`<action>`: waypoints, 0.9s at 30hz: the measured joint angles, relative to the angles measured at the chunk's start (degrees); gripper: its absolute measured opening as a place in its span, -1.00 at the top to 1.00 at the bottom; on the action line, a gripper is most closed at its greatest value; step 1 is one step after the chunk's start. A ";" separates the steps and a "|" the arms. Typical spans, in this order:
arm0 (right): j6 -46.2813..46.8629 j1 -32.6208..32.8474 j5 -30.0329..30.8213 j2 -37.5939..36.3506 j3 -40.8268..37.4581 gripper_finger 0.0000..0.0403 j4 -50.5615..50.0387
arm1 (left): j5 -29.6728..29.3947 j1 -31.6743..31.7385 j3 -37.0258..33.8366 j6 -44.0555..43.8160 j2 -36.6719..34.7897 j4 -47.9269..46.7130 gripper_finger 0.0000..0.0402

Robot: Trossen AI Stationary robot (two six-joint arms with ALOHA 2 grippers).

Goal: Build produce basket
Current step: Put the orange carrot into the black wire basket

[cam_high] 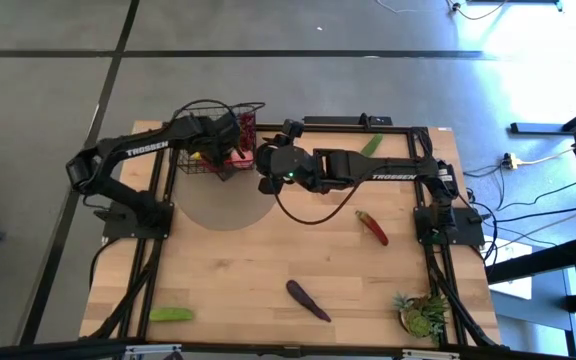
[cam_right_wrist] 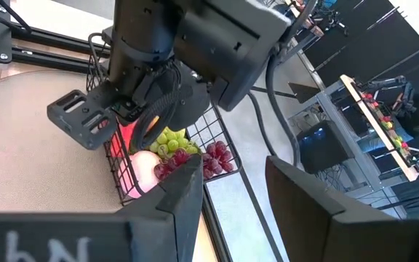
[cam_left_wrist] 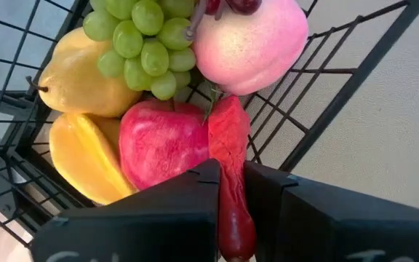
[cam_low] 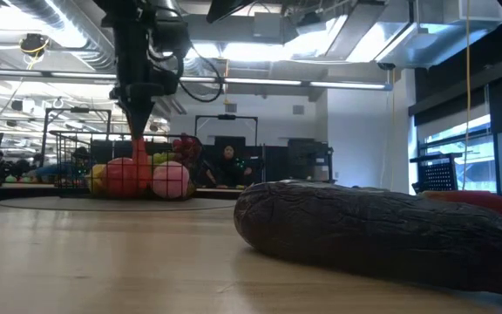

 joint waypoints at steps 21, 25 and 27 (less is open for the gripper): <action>-0.21 0.00 -0.02 0.02 -0.02 0.24 0.07 | -0.74 -0.15 0.02 0.68 1.45 0.00 0.61; -0.22 0.00 0.00 0.02 -0.02 0.24 0.09 | -0.82 -0.15 0.02 1.96 1.45 0.12 0.54; -0.43 -0.02 0.00 0.02 -0.02 0.24 0.09 | -0.81 -0.15 0.02 2.21 1.45 0.32 0.50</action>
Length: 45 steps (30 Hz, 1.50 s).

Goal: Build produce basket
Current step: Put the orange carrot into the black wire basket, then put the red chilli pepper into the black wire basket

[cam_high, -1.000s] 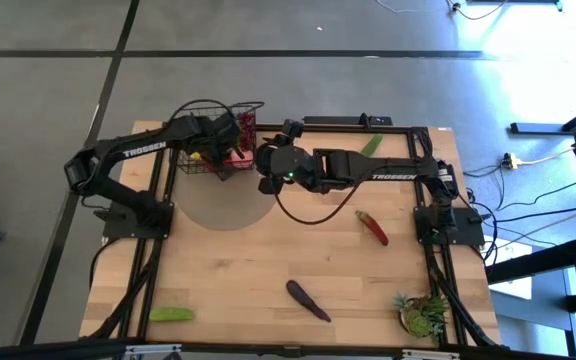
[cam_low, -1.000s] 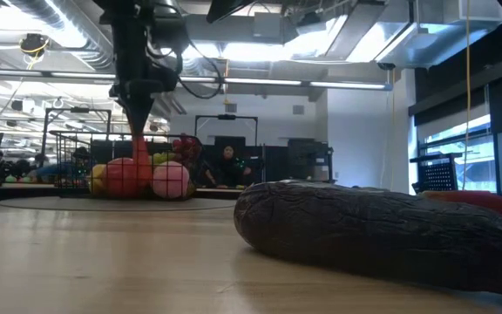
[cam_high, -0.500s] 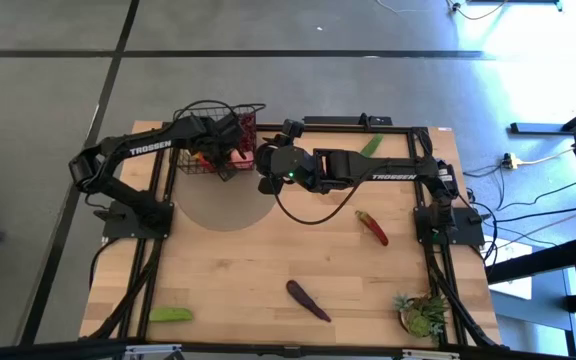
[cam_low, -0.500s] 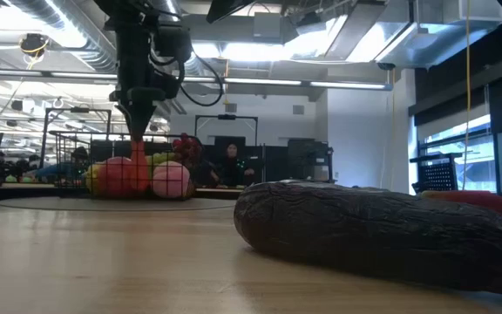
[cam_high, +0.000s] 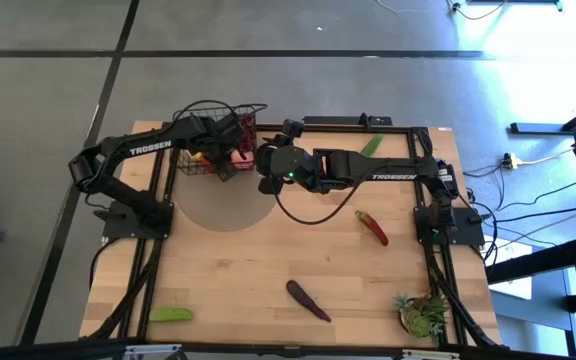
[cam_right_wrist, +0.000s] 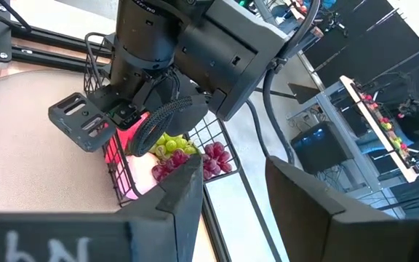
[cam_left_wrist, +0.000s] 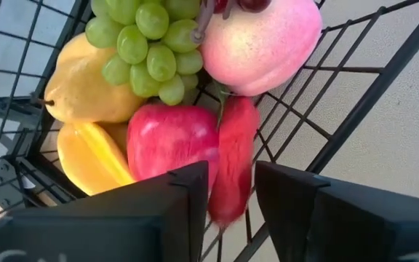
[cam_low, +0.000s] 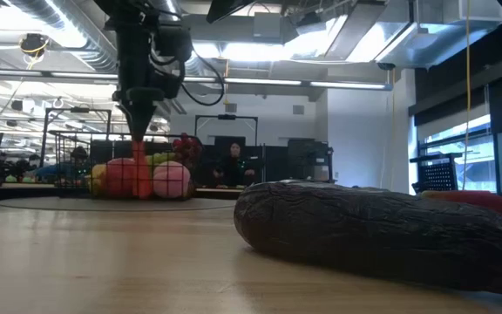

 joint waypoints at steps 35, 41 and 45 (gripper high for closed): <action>12.51 -0.13 -4.84 -11.95 -0.04 0.24 -18.91 | 8.35 -8.59 0.00 -12.64 -23.92 -0.48 0.46; 21.27 -0.12 -21.84 -15.54 -0.02 0.24 -33.04 | 16.61 -13.75 0.00 -13.84 -29.03 -1.40 0.46; 26.90 -0.13 -29.19 -16.06 0.00 0.24 -39.10 | 21.76 -17.36 0.00 -15.35 -31.64 -5.74 0.47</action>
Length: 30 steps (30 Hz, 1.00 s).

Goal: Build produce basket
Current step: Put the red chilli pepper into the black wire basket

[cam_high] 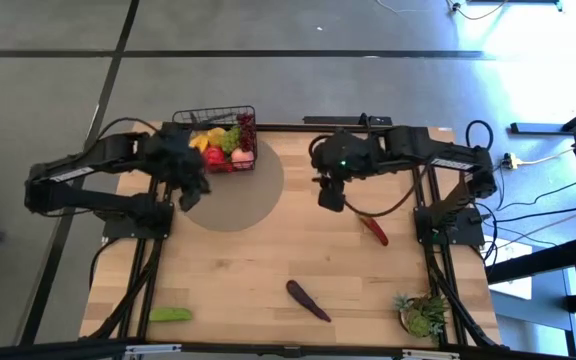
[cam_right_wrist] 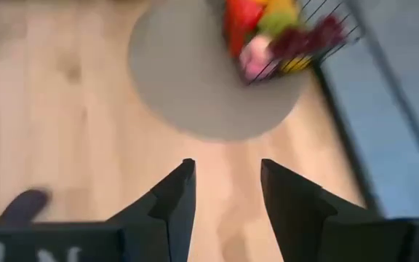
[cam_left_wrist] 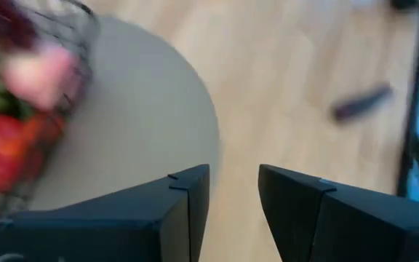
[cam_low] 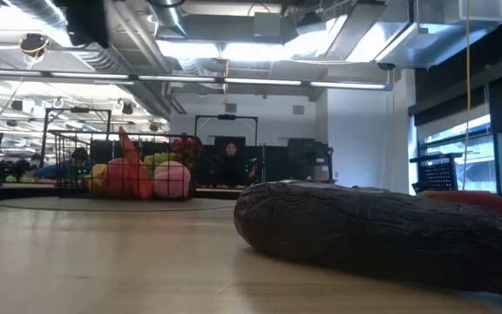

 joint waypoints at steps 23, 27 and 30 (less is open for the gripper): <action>30.35 0.02 -12.52 0.45 -1.19 0.24 -18.21 | -0.86 -24.51 0.00 -12.25 -0.42 -11.37 0.47; 39.87 0.03 -12.61 0.50 -3.26 0.24 -18.64 | -2.06 -24.71 0.00 -13.55 -0.42 -11.15 0.47; 42.54 0.40 -14.66 0.63 -7.34 0.24 -18.35 | -2.29 -24.71 0.00 -13.62 -0.42 -11.15 0.46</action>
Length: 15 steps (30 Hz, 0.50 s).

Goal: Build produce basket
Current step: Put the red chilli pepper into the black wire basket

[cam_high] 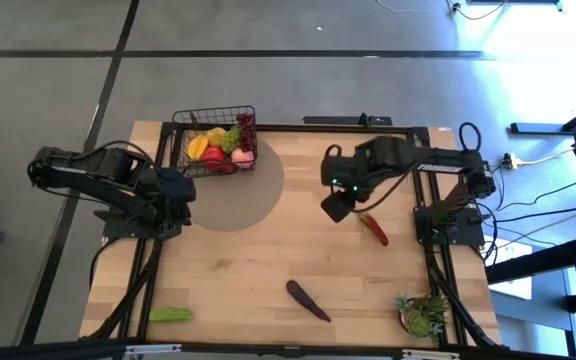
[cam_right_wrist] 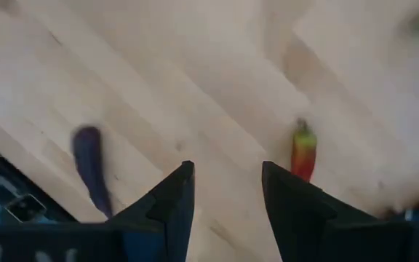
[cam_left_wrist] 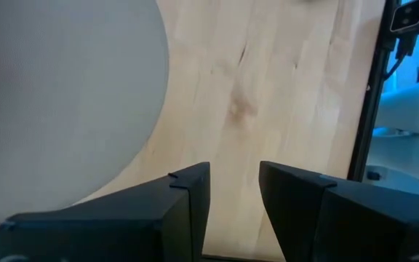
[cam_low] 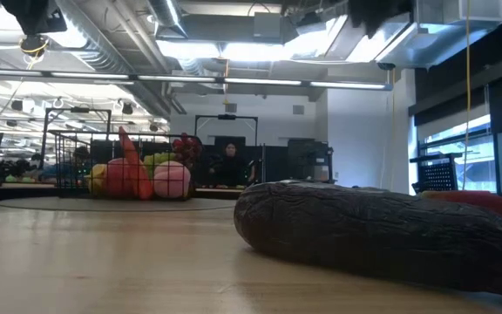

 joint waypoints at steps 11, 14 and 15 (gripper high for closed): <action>-0.87 -0.34 1.03 0.01 -18.82 0.24 -0.13 | -1.92 0.02 0.00 0.30 0.00 0.04 0.47; -3.63 -2.10 3.44 0.02 -24.14 0.24 1.24 | -3.11 0.02 0.00 0.35 0.00 0.12 0.47; -4.58 -2.74 3.83 0.00 -25.93 0.24 2.61 | -3.42 0.02 0.00 0.35 0.00 0.15 0.46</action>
